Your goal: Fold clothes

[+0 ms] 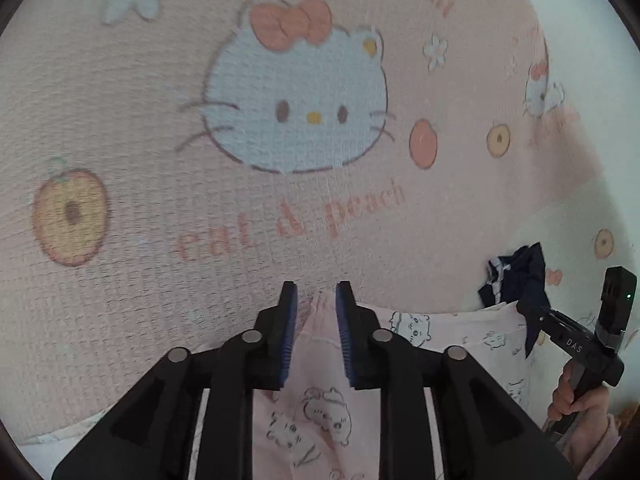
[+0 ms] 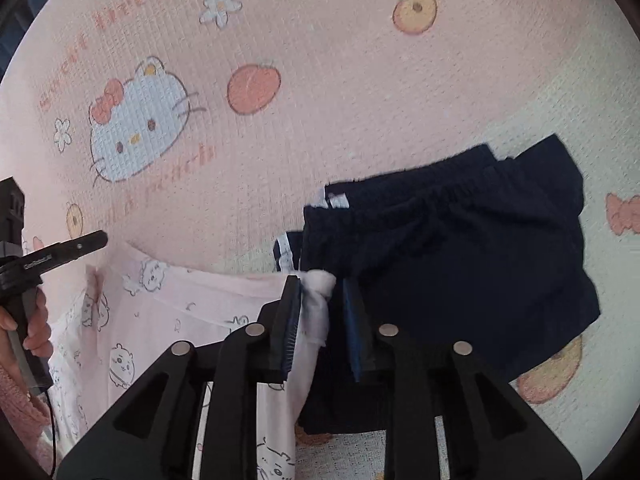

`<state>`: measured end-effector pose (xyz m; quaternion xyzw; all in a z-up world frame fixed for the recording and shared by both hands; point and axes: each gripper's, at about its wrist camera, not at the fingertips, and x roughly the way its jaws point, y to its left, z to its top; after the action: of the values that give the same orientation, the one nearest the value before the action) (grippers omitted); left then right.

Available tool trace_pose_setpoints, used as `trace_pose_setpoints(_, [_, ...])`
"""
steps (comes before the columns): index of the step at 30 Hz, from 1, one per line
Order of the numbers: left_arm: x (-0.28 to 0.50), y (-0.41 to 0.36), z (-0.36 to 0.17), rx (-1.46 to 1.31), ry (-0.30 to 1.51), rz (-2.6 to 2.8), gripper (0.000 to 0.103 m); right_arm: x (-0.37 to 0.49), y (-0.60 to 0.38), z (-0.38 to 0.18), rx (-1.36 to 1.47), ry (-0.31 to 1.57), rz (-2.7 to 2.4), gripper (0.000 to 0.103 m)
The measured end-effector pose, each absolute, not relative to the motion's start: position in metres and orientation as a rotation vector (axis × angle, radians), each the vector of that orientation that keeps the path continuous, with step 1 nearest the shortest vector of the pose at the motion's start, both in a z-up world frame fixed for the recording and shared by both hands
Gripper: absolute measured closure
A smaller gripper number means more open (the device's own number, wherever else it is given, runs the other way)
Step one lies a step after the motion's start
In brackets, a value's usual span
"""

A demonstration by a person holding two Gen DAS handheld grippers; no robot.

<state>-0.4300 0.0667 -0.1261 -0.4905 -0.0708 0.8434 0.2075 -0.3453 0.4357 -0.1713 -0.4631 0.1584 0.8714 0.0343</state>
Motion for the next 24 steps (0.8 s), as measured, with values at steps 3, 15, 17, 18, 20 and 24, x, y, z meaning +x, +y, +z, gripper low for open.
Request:
trace_pose_setpoints(3, [-0.397,0.044,-0.109,-1.336,-0.082,2.466,0.070,-0.332,0.423,-0.146,-1.297,0.491,2.776,0.076])
trace_pose_setpoints(15, [-0.275,-0.161,-0.161,-1.888,-0.421,2.777,0.070,-0.340,0.250,-0.174,-1.878,0.140,3.019,0.073])
trace_pose_setpoints(17, [-0.268,-0.181,-0.166,-1.892,-0.551,2.745,0.070,-0.342,0.237,-0.180,-1.923,0.143,3.004,0.073])
trace_pose_setpoints(18, [-0.271,-0.184,-0.166,-1.858,-0.575,2.739,0.070,-0.346,0.230,-0.184,-1.934,0.141,2.993,0.073])
trace_pose_setpoints(20, [-0.275,-0.191,-0.167,-1.792,-0.620,2.725,0.069,-0.352,0.217,-0.191,-1.936,0.136,2.973,0.073])
trace_pose_setpoints(24, [-0.296,-0.192,-0.174,-1.788,-0.592,2.708,0.069,-0.360,0.209,-0.205,-1.918,0.134,2.899,0.073])
